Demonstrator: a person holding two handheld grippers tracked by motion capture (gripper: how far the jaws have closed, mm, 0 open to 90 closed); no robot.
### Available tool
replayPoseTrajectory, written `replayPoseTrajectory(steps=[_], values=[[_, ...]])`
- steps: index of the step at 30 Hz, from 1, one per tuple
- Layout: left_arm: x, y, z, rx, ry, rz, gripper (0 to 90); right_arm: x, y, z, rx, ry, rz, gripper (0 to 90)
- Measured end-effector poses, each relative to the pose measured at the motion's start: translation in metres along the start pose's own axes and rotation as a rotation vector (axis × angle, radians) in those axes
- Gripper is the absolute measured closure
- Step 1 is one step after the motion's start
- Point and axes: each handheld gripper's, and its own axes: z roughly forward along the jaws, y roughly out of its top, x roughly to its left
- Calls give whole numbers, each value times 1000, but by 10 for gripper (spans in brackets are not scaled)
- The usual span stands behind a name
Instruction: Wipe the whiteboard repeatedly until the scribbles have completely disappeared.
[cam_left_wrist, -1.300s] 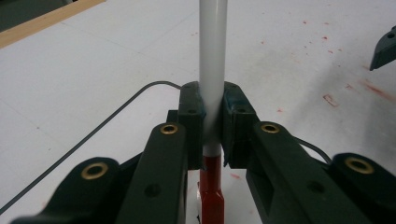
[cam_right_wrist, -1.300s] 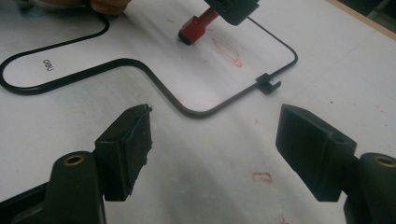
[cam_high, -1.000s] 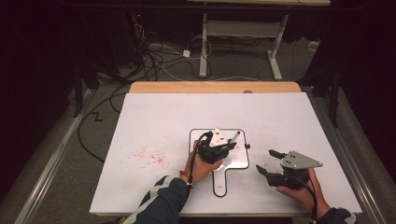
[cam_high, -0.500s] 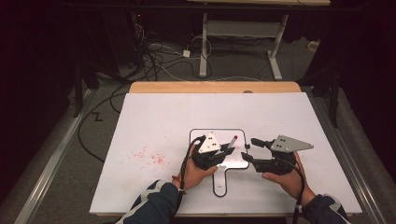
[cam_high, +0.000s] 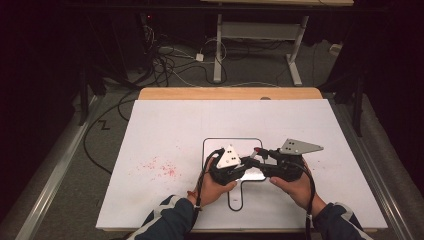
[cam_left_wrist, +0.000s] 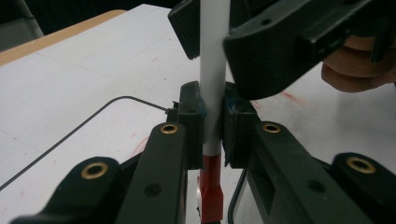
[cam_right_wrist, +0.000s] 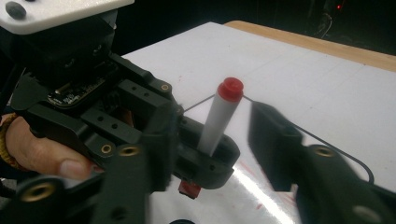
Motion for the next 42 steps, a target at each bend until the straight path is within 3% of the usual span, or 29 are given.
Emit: replayPoseTrajectory(steps=[4, 8, 11, 14, 17, 19, 21, 24, 28, 30, 33, 35, 36, 37, 39, 40, 42], values=[[-2, 0, 2, -3, 0, -2, 784, 2, -1, 1, -17, -8, -9, 659], [-3, 0, 3, -5, 2, -5, 783, 4, 0, 4, -46, -25, -12, 792], [-2, 0, 2, 3, 18, -3, 768, 6, 1, 6, -44, -22, -23, 807], [0, 1, -4, 54, 63, 25, 555, 6, 3, 7, -36, -56, -31, 808], [5, -1, -26, 96, 116, 68, 378, -1, 6, 6, -32, -102, -55, 809], [10, -5, -43, 109, 163, 73, 302, -5, 7, 8, -15, -153, -116, 809], [16, -13, -63, 131, 215, 82, 268, -11, 6, 14, 15, -193, -151, 809], [22, -28, -93, 148, 283, 74, 239, -21, 3, 23, 51, -232, -154, 811], [27, -48, -132, 160, 361, 50, 223, -26, 4, 29, 46, -296, -192, 811], [27, -58, -147, 158, 382, 20, 220, -26, 4, 32, 40, -294, -177, 812], [25, -70, -161, 166, 408, -13, 214, -19, 6, 40, 25, -235, -133, 812], [22, -75, -165, 176, 423, -12, 215, -11, 8, 47, 31, -223, -166, 812], [21, -78, -167, 189, 411, -41, 211, -7, 8, 49, 38, -235, -183, 812], [20, -80, -169, 195, 410, -43, 200, -5, 9, 49, 48, -249, -203, 812], [17, -84, -171, 204, 416, -33, 200, -6, 9, 46, 78, -325, -240, 812], [16, -84, -172, 204, 413, -35, 200, -10, 9, 43, 81, -349, -233, 812], [16, -84, -173, 194, 414, -36, 200, -17, 8, 38, 69, -352, -171, 812]])
